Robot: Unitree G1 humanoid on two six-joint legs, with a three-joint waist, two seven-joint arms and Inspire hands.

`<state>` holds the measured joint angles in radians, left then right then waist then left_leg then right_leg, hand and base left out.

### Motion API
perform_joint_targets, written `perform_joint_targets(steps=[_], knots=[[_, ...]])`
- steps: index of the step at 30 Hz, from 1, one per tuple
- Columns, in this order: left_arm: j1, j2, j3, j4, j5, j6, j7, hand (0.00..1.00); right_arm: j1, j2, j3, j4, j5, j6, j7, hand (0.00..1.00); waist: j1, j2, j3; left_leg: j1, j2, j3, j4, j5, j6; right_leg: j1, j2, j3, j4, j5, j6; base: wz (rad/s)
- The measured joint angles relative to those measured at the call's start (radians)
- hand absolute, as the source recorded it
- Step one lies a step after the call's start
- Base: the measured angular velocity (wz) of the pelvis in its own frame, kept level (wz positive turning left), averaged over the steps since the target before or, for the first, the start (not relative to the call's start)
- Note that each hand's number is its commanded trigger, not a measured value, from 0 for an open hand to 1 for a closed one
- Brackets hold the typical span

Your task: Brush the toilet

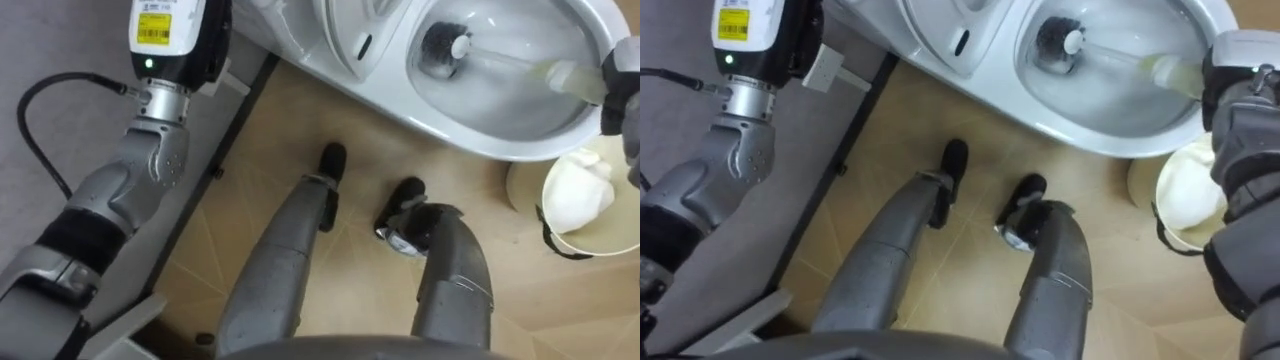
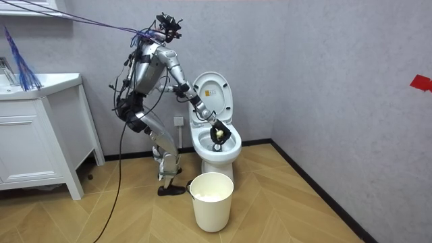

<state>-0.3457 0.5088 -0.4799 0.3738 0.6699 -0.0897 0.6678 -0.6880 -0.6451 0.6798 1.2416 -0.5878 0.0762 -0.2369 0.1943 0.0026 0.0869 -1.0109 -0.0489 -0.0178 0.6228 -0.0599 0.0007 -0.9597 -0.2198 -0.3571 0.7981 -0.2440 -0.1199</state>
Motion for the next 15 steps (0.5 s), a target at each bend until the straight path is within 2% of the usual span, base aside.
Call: perform_joint_targets(steps=[3,6,7,9,10,12,14,15], knots=[[0.001,0.000,-0.003,0.007,0.003,0.005,0.000,0.00,0.007,0.005,-0.002,-0.008,-0.057,0.006,-0.001,1.00,0.005,0.003,-0.0015,0.005,0.000,0.007,0.005,0.005,0.008,0.006,0.001,-0.002,-0.002,0.010,0.004,-0.12],[0.002,-0.007,-0.017,0.012,0.004,0.019,-0.008,0.00,0.050,0.026,0.002,-0.055,-0.157,0.026,-0.001,1.00,0.009,0.012,-0.0040,0.019,0.002,-0.004,0.019,0.002,0.014,0.030,0.011,-0.006,-0.005,0.007,0.007,-0.02],[0.001,-0.014,-0.017,0.016,0.004,0.018,-0.015,0.00,0.075,0.027,0.006,-0.081,-0.176,0.044,-0.001,1.00,0.010,0.027,-0.0080,0.022,0.003,-0.014,0.020,0.002,0.014,0.043,0.019,-0.010,-0.015,0.005,0.007,0.00],[0.000,-0.016,-0.028,0.026,0.007,0.018,-0.023,0.00,0.101,0.036,0.006,-0.098,-0.194,0.075,-0.002,1.00,0.021,0.043,-0.0154,0.028,0.009,-0.016,0.024,-0.001,0.015,0.053,0.029,-0.009,-0.027,0.008,0.009,-0.03],[0.000,-0.017,-0.037,0.034,0.006,0.018,-0.025,0.00,0.126,0.037,0.005,-0.126,-0.200,0.092,-0.003,1.00,0.020,0.055,-0.0221,0.030,0.008,-0.016,0.024,-0.001,0.015,0.057,0.028,-0.011,-0.029,0.008,0.010,-0.04],[0.002,-0.025,-0.049,0.041,-0.018,0.018,-0.025,0.00,0.167,0.040,0.005,-0.169,-0.199,0.122,-0.004,1.00,0.021,0.067,-0.0237,0.045,0.008,-0.015,0.016,-0.001,0.015,0.070,0.032,-0.007,-0.037,0.010,0.013,0.00],[0.023,-0.025,-0.043,0.040,-0.031,0.016,-0.026,0.00,0.230,0.048,-0.012,-0.242,-0.201,0.152,-0.001,1.00,0.018,0.079,-0.0309,0.064,0.018,-0.009,0.002,-0.003,0.015,0.089,0.042,-0.006,-0.058,0.010,0.014,-0.06],[0.029,-0.024,-0.039,0.040,-0.032,0.016,-0.027,0.00,0.244,0.050,-0.021,-0.262,-0.202,0.159,0.001,1.00,0.013,0.081,-0.0320,0.068,0.019,-0.009,-0.003,-0.003,0.015,0.092,0.044,-0.006,-0.064,0.012,0.014,-0.07]])
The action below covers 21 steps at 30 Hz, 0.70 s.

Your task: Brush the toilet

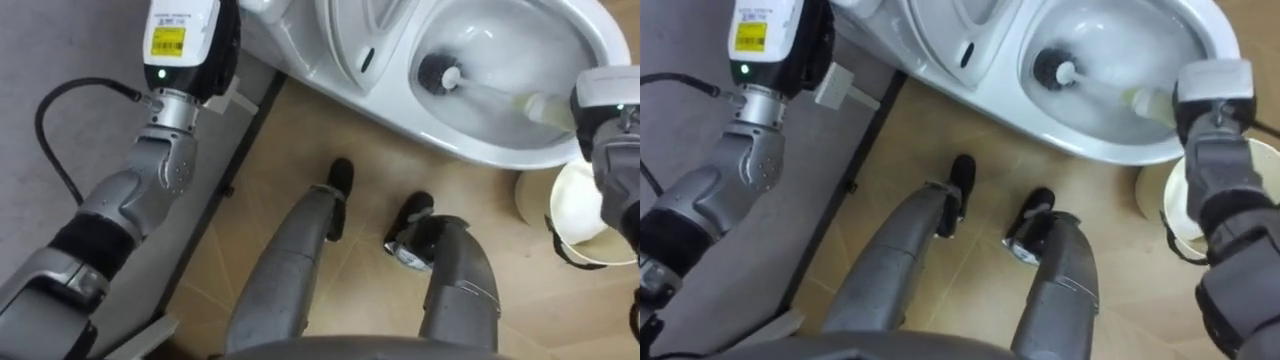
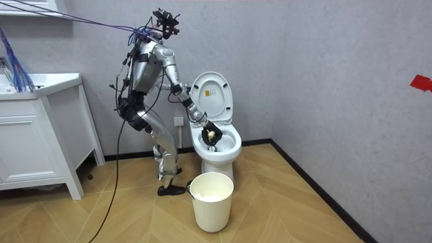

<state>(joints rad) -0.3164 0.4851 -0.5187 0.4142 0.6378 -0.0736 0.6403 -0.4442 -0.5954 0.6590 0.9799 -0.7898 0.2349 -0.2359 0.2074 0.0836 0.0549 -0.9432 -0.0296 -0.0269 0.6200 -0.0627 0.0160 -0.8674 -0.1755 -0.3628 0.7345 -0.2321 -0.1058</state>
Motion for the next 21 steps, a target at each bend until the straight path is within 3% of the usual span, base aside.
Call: perform_joint_targets(steps=[3,5,8,11,15,19,21], knots=[[0.053,0.004,0.027,-0.016,-0.018,0.001,0.008,0.00,0.077,0.004,-0.027,-0.136,0.000,0.045,0.027,1.00,-0.017,0.013,-0.0076,0.011,0.013,-0.004,-0.018,0.000,-0.006,0.018,0.022,-0.001,-0.037,0.010,-0.003,-0.11],[0.113,0.029,0.050,-0.067,-0.041,0.004,0.023,0.00,0.135,0.006,-0.041,-0.284,0.001,0.097,0.059,1.00,-0.042,0.013,-0.0094,0.010,0.021,-0.005,-0.023,-0.004,-0.015,0.018,0.033,-0.001,-0.051,0.013,-0.006,-0.10],[0.173,0.061,0.067,-0.104,-0.088,0.007,0.065,0.00,0.204,0.006,-0.053,-0.463,-0.006,0.160,0.111,1.00,-0.057,0.005,-0.0170,0.003,0.042,-0.004,-0.032,-0.007,-0.025,0.018,0.060,-0.001,-0.087,0.031,-0.010,-0.14],[0.221,0.073,0.084,-0.121,-0.102,0.007,0.124,0.00,0.260,0.001,-0.065,-0.608,-0.010,0.204,0.159,1.00,-0.075,-0.004,-0.0221,-0.005,0.057,-0.003,-0.038,-0.011,-0.033,0.018,0.079,-0.003,-0.113,0.042,-0.020,-0.13],[0.236,0.076,0.084,-0.125,-0.136,0.006,0.155,0.00,0.288,0.001,-0.083,-0.706,-0.064,0.231,0.236,1.00,-0.078,-0.008,-0.0241,-0.008,0.072,0.002,-0.026,-0.021,-0.037,0.017,0.092,0.005,-0.116,0.042,-0.024,-0.07],[0.244,0.078,0.085,-0.127,-0.171,0.006,0.156,0.00,0.290,0.001,-0.084,-0.782,-0.132,0.252,0.339,1.00,-0.079,-0.024,-0.0336,-0.005,0.077,-0.001,-0.022,-0.024,-0.045,0.019,0.098,0.004,-0.112,0.043,-0.037,-0.03],[0.243,0.078,0.085,-0.131,-0.185,0.006,0.156,0.00,0.290,0.001,-0.084,-0.811,-0.161,0.261,0.378,1.00,-0.078,-0.026,-0.0336,-0.007,0.084,-0.004,-0.012,-0.027,-0.048,0.022,0.105,0.004,-0.112,0.044,-0.041,-0.02]])
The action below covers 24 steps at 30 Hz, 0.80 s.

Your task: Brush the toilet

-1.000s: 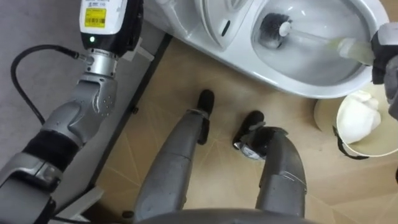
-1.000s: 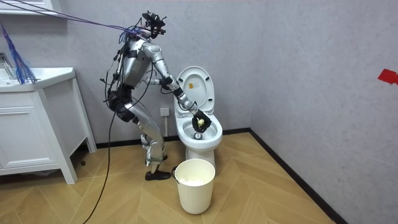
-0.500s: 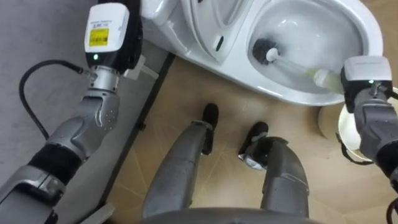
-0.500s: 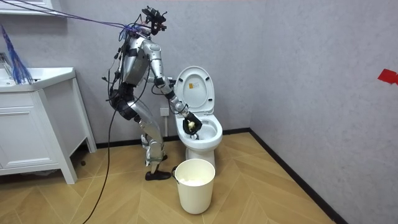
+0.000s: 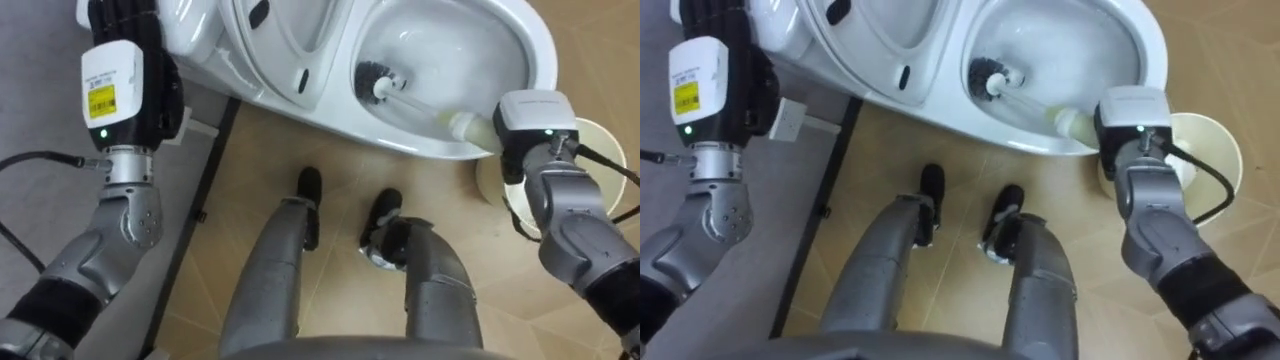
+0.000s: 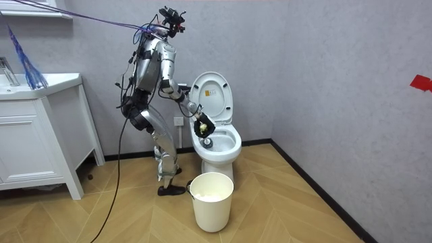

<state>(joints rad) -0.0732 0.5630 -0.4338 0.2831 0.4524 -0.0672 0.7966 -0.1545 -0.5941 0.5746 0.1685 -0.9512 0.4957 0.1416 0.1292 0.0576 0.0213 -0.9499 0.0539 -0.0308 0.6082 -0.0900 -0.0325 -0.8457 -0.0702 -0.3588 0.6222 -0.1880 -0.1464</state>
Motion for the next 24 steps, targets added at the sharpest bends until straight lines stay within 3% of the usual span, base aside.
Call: perform_joint_targets(steps=[5,12,15,19,20,24], knots=[[0.005,0.000,0.004,-0.028,-0.013,0.000,0.000,0.00,0.014,-0.025,-0.002,-0.121,-0.076,0.026,0.113,1.00,0.005,-0.004,0.0005,0.001,0.004,-0.004,0.005,-0.001,-0.002,0.001,0.004,-0.001,0.002,-0.005,0.002,-0.04],[0.023,0.000,-0.007,-0.067,0.022,-0.004,0.008,0.00,0.006,-0.032,-0.002,-0.117,-0.114,0.023,0.139,1.00,0.006,-0.019,0.0031,0.009,0.001,-0.001,0.017,-0.007,-0.008,0.002,-0.006,-0.002,0.027,-0.015,-0.004,0.00],[0.007,0.003,-0.019,-0.053,0.021,-0.007,0.008,0.00,-0.090,-0.024,0.017,0.100,-0.044,-0.059,0.066,1.00,0.006,-0.027,0.0090,0.028,-0.011,0.003,0.015,-0.011,-0.003,0.011,-0.027,-0.004,0.055,-0.031,-0.005,0.09],[-0.070,0.036,-0.038,-0.016,0.053,-0.028,0.009,0.00,-0.314,0.017,0.044,0.489,0.182,-0.188,-0.053,1.00,0.009,-0.070,0.0462,0.029,-0.031,0.000,0.014,-0.012,-0.002,-0.005,-0.052,-0.003,0.095,-0.050,-0.010,0.14],[-0.098,0.037,-0.050,-0.004,0.054,-0.030,0.009,0.00,-0.369,0.017,0.046,0.580,0.251,-0.229,-0.082,1.00,0.010,-0.076,0.0502,0.018,-0.032,0.001,0.013,-0.012,-0.002,-0.017,-0.054,-0.002,0.100,-0.050,-0.009,0.21],[-0.151,0.038,-0.082,0.029,0.104,-0.026,0.003,0.00,-0.495,0.016,0.047,0.805,0.379,-0.307,-0.161,1.00,0.011,-0.084,0.0563,-0.008,-0.054,-0.010,0.009,-0.010,-0.003,-0.046,-0.072,-0.005,0.118,-0.049,-0.013,0.20]])
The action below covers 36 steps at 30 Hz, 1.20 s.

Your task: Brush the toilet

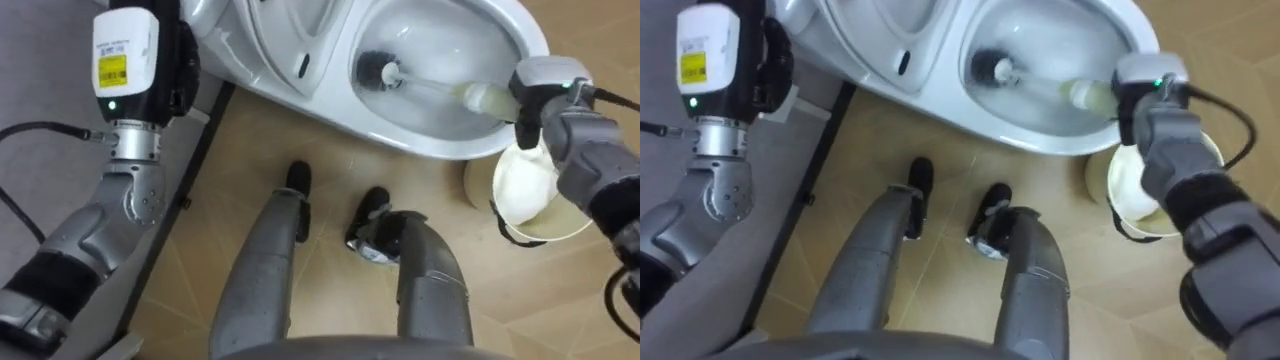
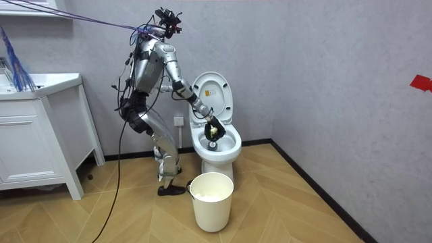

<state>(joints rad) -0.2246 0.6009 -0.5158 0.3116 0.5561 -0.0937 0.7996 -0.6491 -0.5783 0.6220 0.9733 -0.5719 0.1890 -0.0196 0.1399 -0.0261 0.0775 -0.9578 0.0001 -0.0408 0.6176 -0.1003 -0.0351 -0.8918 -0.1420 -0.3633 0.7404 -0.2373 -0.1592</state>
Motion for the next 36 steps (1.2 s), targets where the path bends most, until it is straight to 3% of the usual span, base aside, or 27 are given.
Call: perform_joint_targets(steps=[3,5,9,13,15,17,18,22,26,30,31,36], knots=[[-0.010,-0.002,-0.001,0.003,0.030,-0.004,-0.007,0.00,-0.044,-0.010,-0.001,0.082,0.021,-0.036,-0.037,1.00,0.007,-0.003,0.0021,-0.015,-0.014,-0.002,0.002,0.009,0.006,-0.020,-0.016,0.001,0.017,-0.001,0.001,0.03],[-0.010,-0.004,-0.001,0.004,0.048,-0.003,-0.009,0.00,-0.044,-0.011,-0.001,0.109,0.021,-0.062,-0.055,1.00,0.007,-0.004,0.0025,-0.015,-0.019,0.000,0.004,0.019,0.014,-0.021,-0.024,-0.001,0.024,-0.009,0.012,0.00],[-0.010,-0.006,0.001,0.005,0.076,0.002,-0.029,0.00,-0.039,-0.008,0.000,0.114,-0.032,-0.068,-0.075,1.00,0.010,-0.003,0.0027,-0.012,-0.024,0.007,0.004,0.023,0.019,-0.021,-0.030,0.006,0.027,-0.012,0.023,-0.02],[-0.034,-0.044,0.002,0.027,0.113,0.009,-0.058,0.00,-0.031,-0.007,0.029,0.104,-0.155,-0.063,-0.079,1.00,0.040,0.007,0.0048,0.001,-0.026,0.005,0.006,0.023,0.021,-0.006,-0.030,0.003,0.022,-0.008,0.028,-0.02],[-0.047,-0.054,-0.001,0.027,0.113,0.007,-0.076,0.00,-0.008,-0.006,0.048,0.071,-0.200,-0.049,-0.079,1.00,0.052,0.021,0.0072,0.009,-0.025,-0.005,0.006,0.023,0.021,0.008,-0.021,0.003,0.011,-0.007,0.031,0.06],[-0.047,-0.083,-0.005,0.029,0.111,0.007,-0.098,0.00,0.043,-0.004,0.062,0.028,-0.254,-0.006,-0.078,1.00,0.065,0.060,0.0049,0.024,-0.022,-0.018,0.002,0.023,0.021,0.038,-0.009,-0.008,-0.018,-0.001,0.034,0.00],[-0.046,-0.084,-0.007,0.032,0.107,0.005,-0.101,0.00,0.053,-0.004,0.062,0.014,-0.259,0.006,-0.077,1.00,0.064,0.068,0.0038,0.026,-0.022,-0.019,0.002,0.023,0.021,0.041,-0.008,-0.008,-0.021,-0.001,0.034,-0.06],[-0.011,-0.086,-0.009,0.037,0.102,0.006,-0.105,0.00,0.142,-0.001,0.059,-0.106,-0.297,0.086,-0.050,1.00,0.058,0.107,-0.0173,0.037,-0.009,-0.016,-0.007,0.022,0.020,0.060,0.010,-0.009,-0.056,0.015,0.042,-0.09],[0.023,-0.086,0.000,0.041,0.100,0.006,-0.114,0.00,0.266,0.004,0.018,-0.304,-0.350,0.164,0.001,1.00,0.052,0.118,-0.0259,0.072,0.003,-0.016,-0.039,0.023,0.012,0.095,0.031,-0.005,-0.099,0.024,0.039,-0.07],[0.033,-0.076,0.004,0.040,0.080,0.006,-0.102,0.00,0.319,0.006,0.010,-0.441,-0.369,0.233,0.062,1.00,0.047,0.120,-0.0301,0.067,0.018,-0.017,-0.048,0.026,0.004,0.095,0.048,-0.007,-0.122,0.037,0.027,-0.07],[0.044,-0.070,0.005,0.031,0.067,0.006,-0.094,0.00,0.337,0.006,0.009,-0.483,-0.372,0.249,0.076,1.00,0.043,0.120,-0.0374,0.060,0.025,-0.017,-0.045,0.026,0.003,0.094,0.058,-0.008,-0.132,0.041,0.026,-0.05],[0.060,-0.061,0.006,-0.003,0.067,0.002,-0.061,0.00,0.380,-0.007,-0.010,-0.593,-0.381,0.250,0.123,1.00,0.026,0.115,-0.0438,0.058,0.039,-0.013,-0.031,0.014,-0.005,0.094,0.069,-0.005,-0.135,0.046,0.018,-0.12]])
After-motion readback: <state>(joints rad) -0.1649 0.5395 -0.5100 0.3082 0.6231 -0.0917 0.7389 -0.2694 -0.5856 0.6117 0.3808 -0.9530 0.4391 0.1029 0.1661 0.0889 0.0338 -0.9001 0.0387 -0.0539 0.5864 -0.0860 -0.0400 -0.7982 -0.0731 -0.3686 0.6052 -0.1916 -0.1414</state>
